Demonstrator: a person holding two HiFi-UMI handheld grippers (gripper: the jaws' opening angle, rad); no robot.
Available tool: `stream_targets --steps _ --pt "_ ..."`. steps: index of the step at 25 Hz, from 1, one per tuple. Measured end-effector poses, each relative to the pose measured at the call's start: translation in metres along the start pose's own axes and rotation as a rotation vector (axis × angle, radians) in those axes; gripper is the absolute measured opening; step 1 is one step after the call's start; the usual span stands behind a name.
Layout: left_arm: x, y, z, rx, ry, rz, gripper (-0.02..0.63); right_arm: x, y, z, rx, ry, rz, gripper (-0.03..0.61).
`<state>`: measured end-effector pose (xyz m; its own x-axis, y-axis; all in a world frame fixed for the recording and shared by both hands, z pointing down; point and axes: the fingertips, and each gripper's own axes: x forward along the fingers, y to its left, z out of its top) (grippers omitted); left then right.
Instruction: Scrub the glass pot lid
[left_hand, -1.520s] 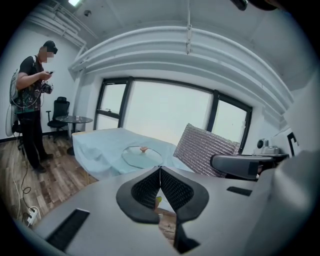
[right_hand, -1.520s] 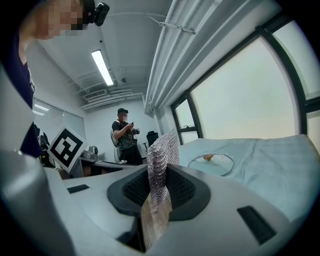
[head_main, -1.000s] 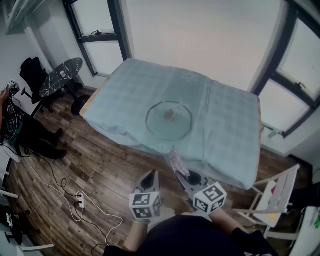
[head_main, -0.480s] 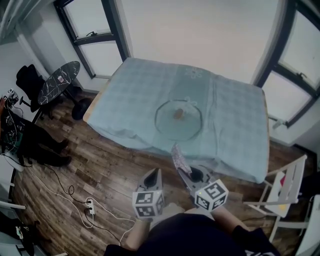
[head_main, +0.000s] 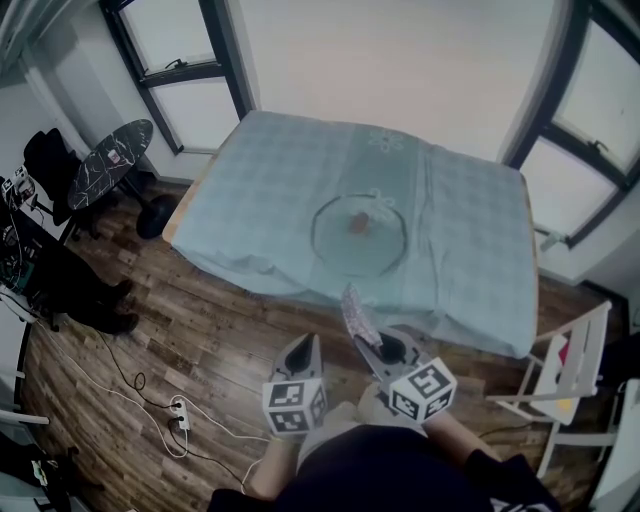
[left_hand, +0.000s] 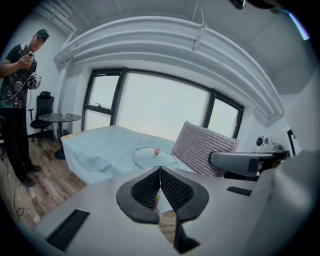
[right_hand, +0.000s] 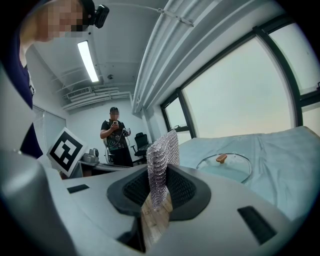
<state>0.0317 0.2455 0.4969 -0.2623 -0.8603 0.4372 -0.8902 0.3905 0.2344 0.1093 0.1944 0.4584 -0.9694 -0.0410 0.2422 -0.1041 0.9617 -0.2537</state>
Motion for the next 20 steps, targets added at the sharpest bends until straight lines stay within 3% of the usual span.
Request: stream_targets --steps 11,20 --pt "0.012 0.013 0.008 -0.005 -0.004 0.007 0.003 0.014 -0.014 0.003 0.015 0.002 -0.01 0.082" --pt "0.055 0.032 0.032 0.0 -0.008 0.008 0.003 0.051 -0.047 0.023 0.012 -0.02 -0.021 0.081"
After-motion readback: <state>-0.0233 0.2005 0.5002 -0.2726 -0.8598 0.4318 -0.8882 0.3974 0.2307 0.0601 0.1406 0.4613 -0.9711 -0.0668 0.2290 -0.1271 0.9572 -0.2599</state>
